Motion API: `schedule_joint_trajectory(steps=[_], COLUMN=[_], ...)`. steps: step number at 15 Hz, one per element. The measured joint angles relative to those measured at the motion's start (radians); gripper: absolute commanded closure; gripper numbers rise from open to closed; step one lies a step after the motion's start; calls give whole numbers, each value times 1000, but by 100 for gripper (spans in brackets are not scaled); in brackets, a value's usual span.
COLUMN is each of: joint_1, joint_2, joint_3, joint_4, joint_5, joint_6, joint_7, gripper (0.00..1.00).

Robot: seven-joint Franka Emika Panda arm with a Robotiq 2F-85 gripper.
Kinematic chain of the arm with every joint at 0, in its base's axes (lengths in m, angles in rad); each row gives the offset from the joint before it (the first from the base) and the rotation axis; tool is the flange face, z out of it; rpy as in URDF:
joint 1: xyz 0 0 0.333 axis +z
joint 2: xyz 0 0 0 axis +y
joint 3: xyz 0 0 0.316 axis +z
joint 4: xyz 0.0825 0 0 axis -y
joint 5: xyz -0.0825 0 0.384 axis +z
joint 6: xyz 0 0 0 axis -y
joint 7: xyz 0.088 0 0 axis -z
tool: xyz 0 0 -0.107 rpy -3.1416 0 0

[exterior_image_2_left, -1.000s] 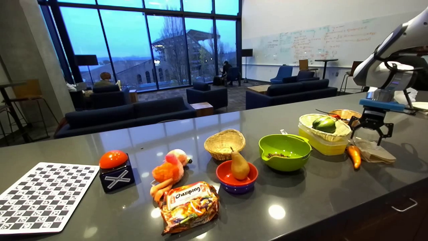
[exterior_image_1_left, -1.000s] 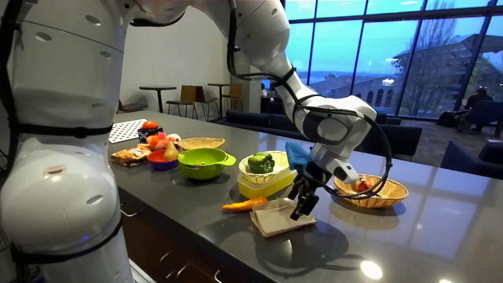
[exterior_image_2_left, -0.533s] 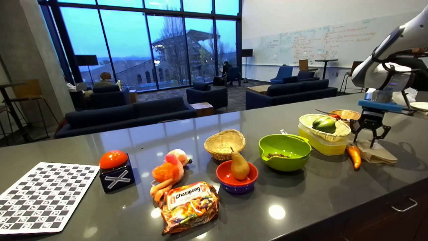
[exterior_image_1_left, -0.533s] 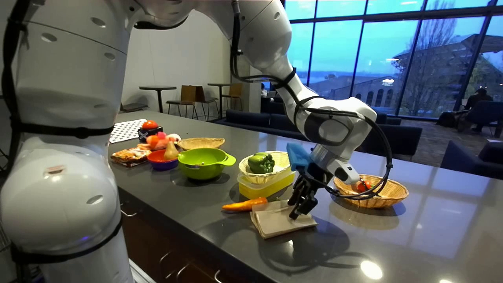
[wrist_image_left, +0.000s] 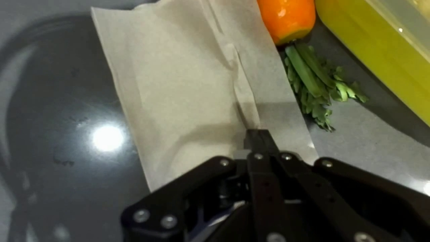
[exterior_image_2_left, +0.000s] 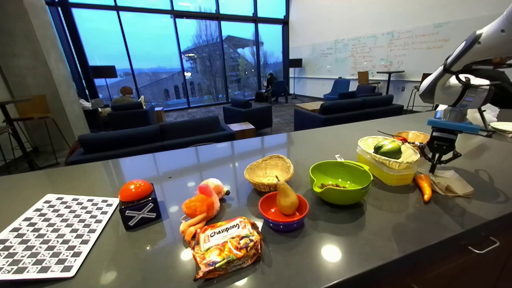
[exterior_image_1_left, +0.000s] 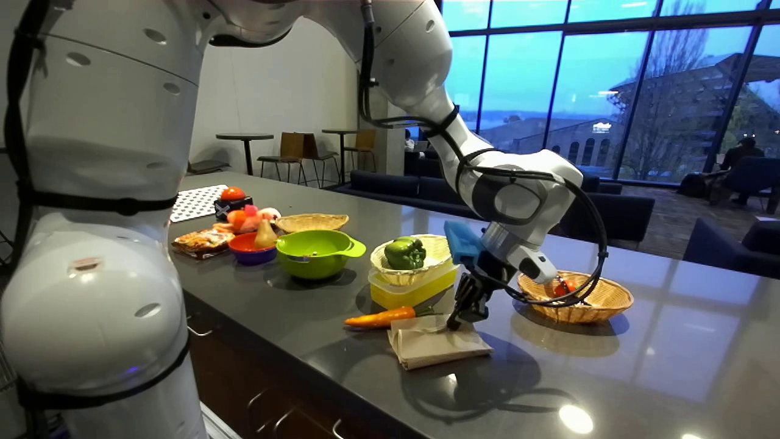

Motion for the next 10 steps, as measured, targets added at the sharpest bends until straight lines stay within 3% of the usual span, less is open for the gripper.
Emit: schedule_joint_trajectory(steps=[10], joint_1=[5], joint_2=[-17], joint_3=[3], joint_4=[23], joint_5=[0], joint_6=[-2], joint_7=[-8], gripper=[100])
